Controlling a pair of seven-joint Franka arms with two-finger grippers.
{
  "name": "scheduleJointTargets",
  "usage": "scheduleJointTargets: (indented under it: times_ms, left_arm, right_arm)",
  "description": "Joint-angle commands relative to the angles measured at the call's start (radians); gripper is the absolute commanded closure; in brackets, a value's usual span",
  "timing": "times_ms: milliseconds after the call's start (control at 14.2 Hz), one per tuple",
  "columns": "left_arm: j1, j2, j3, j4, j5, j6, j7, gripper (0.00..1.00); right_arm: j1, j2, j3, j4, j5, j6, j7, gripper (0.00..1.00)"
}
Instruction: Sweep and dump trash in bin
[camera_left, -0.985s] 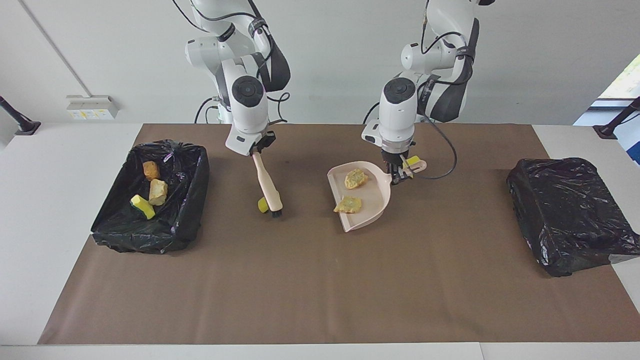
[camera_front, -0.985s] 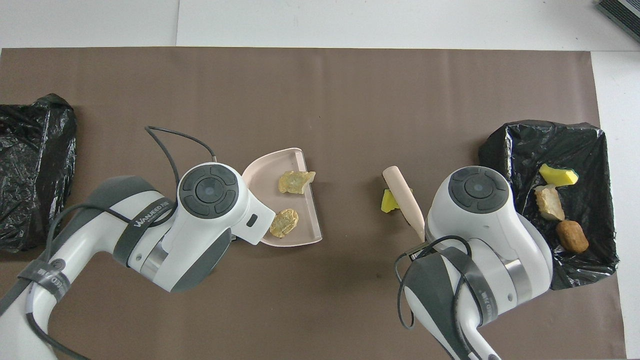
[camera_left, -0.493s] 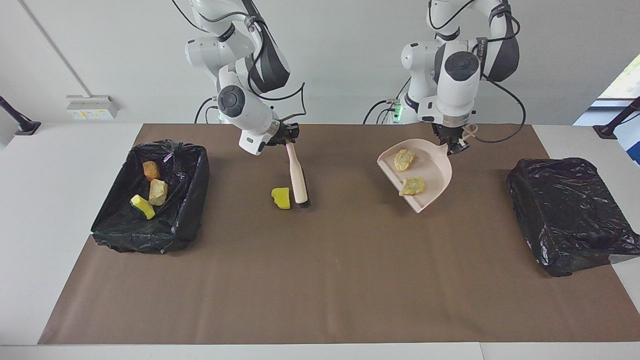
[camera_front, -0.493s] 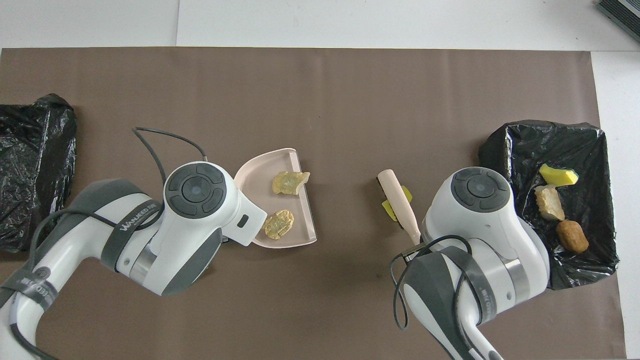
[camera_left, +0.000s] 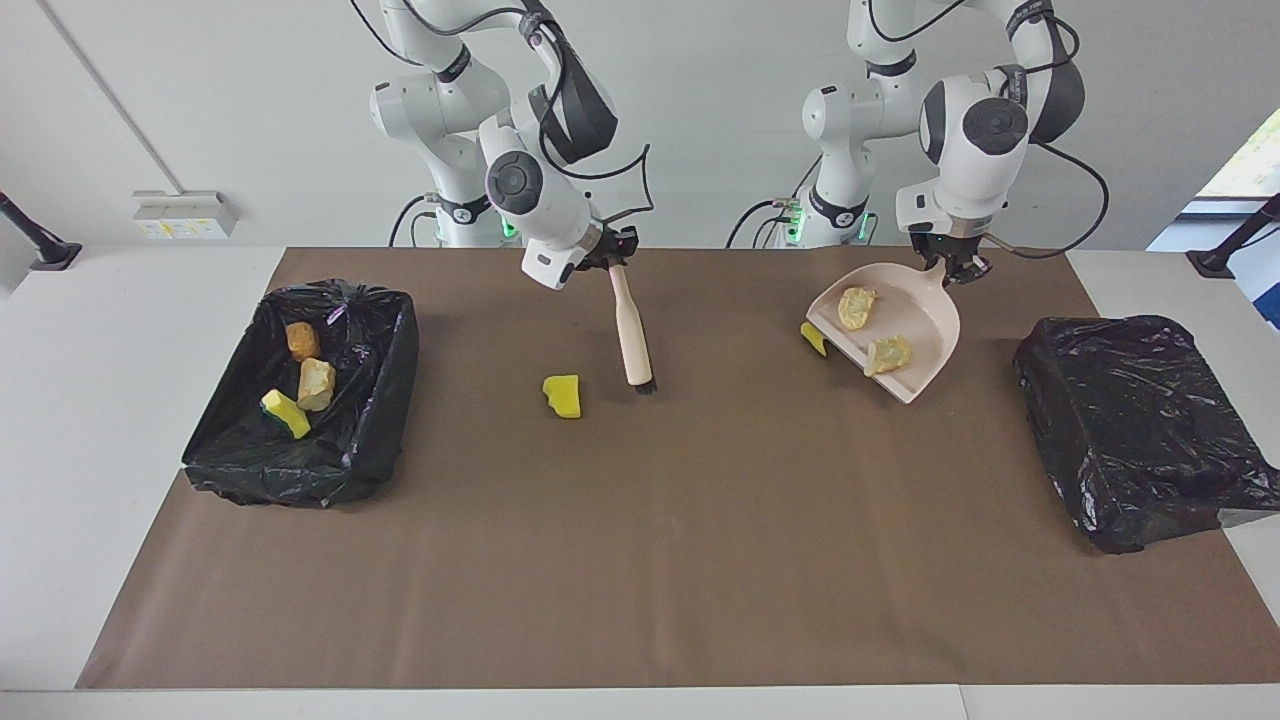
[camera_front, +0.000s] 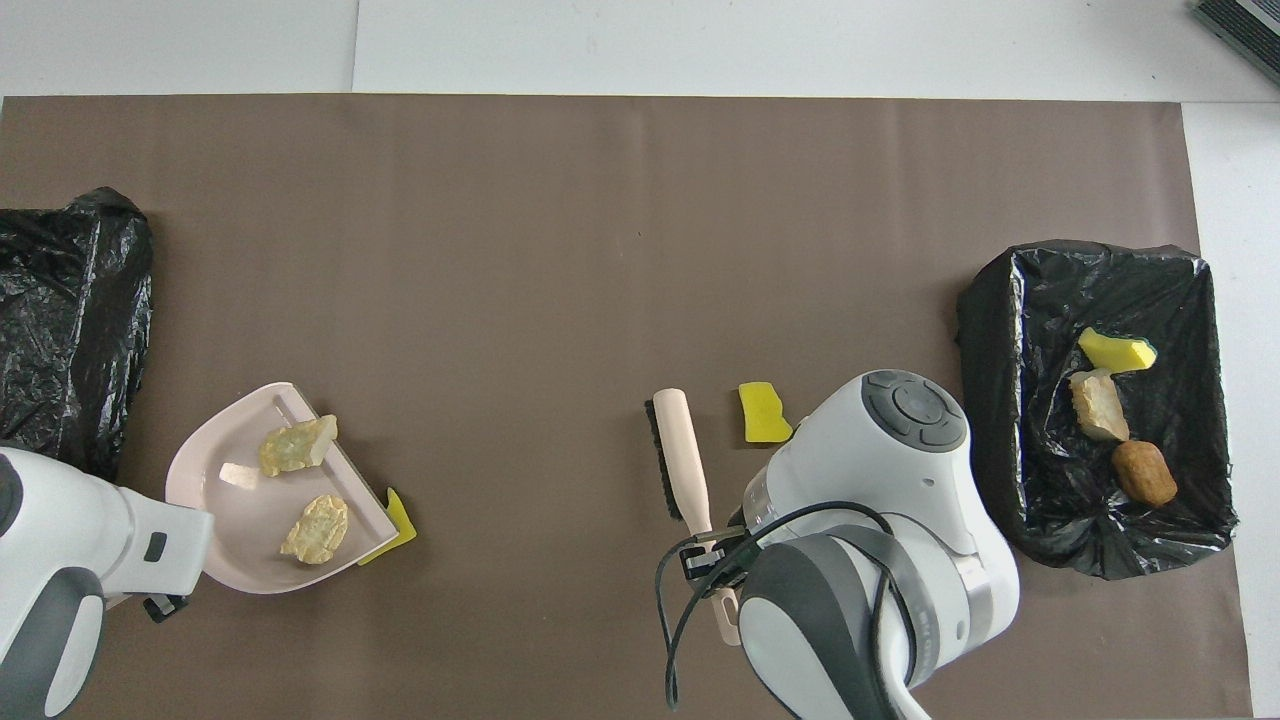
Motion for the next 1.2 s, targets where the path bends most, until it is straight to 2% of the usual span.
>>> scheduleJointTargets:
  times_ms: [0, 70, 211, 493, 633, 845, 985, 1126]
  left_arm:
    - [0.01, -0.065, 0.093, -0.057, 0.058, 0.058, 0.142, 1.0]
    - [0.011, -0.063, 0.121, -0.057, 0.068, 0.063, 0.222, 1.0]
    - [0.01, -0.06, 0.136, -0.068, 0.104, 0.064, 0.265, 1.0]
    - [-0.039, -0.057, 0.127, -0.131, 0.191, 0.113, 0.262, 1.0]
    - [-0.053, -0.022, 0.107, -0.137, 0.191, 0.165, 0.247, 1.0]
    - [-0.056, 0.082, -0.04, -0.123, 0.191, 0.289, 0.203, 1.0]
    - [-0.058, 0.182, -0.124, -0.07, 0.191, 0.296, 0.094, 1.0]
    - [-0.058, 0.259, -0.192, 0.002, 0.178, 0.288, 0.057, 1.0]
  right_arm:
    - [-0.009, -0.015, -0.002, 0.054, -0.147, -0.022, 0.074, 1.0]
    - [-0.014, -0.014, -0.002, 0.074, -0.203, -0.041, 0.082, 1.0]
    - [-0.029, -0.012, -0.004, 0.074, -0.388, -0.027, 0.073, 1.0]
    - [-0.191, -0.023, -0.004, 0.005, -0.544, 0.036, -0.115, 1.0]
    - [-0.21, 0.002, 0.002, -0.03, -0.546, 0.053, -0.114, 1.0]
    - [-0.199, 0.003, 0.004, -0.033, -0.443, -0.001, -0.137, 1.0]
    - [-0.19, 0.002, 0.005, -0.034, -0.322, -0.016, -0.163, 1.0]
    - [-0.126, 0.029, 0.004, -0.041, -0.245, 0.005, -0.142, 1.0]
